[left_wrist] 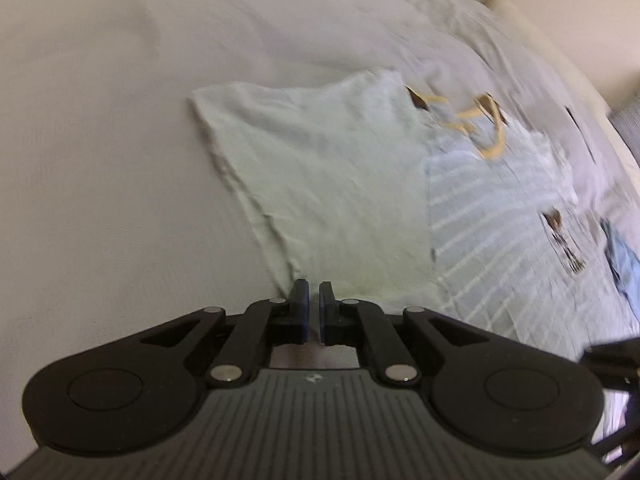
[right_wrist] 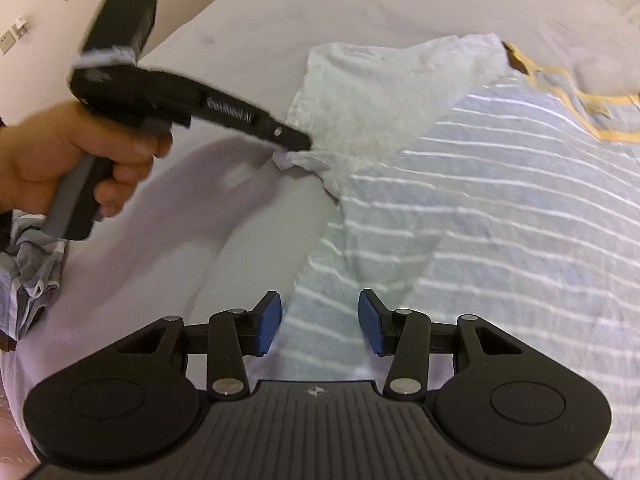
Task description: Fold clothes
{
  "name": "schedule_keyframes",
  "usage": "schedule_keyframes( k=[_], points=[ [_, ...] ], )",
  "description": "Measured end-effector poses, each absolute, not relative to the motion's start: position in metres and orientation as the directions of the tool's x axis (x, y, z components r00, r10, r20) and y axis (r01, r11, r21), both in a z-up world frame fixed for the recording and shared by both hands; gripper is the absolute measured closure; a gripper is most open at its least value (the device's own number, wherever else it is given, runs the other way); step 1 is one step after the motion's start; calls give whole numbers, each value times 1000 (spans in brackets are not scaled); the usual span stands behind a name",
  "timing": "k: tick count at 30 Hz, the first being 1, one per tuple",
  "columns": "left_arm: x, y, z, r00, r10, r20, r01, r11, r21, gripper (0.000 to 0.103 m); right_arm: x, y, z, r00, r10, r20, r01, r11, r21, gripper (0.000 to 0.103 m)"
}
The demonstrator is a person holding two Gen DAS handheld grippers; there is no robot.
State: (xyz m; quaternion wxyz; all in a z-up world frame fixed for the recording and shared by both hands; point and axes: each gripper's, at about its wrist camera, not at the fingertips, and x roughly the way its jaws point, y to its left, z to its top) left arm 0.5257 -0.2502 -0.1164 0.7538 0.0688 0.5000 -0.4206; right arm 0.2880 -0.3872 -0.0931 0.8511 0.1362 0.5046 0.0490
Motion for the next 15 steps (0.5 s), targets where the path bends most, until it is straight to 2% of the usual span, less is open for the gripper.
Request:
schedule_keyframes(
  k=[7,10,12,13,15],
  points=[
    [508,-227,-67,249,-520,-817,632,726,-269,93,254,-399,-74,467,203,-860,151,940,304,50],
    [489,-215,-45,280,-506,-816,572,770,-282,84,234,-407,-57,482,171,-859,194,936,295,40],
    [471,-211,-33,290,-495,-820,557,783,-276,71,222,-413,-45,492,143,-859,220,934,281,35],
    [459,-209,-26,292,-490,-821,554,786,-272,68,214,-417,-39,496,128,-859,234,933,274,31],
    [433,-207,-13,278,-487,-828,560,782,-272,57,196,-428,-26,504,93,-858,265,930,257,28]
  ],
)
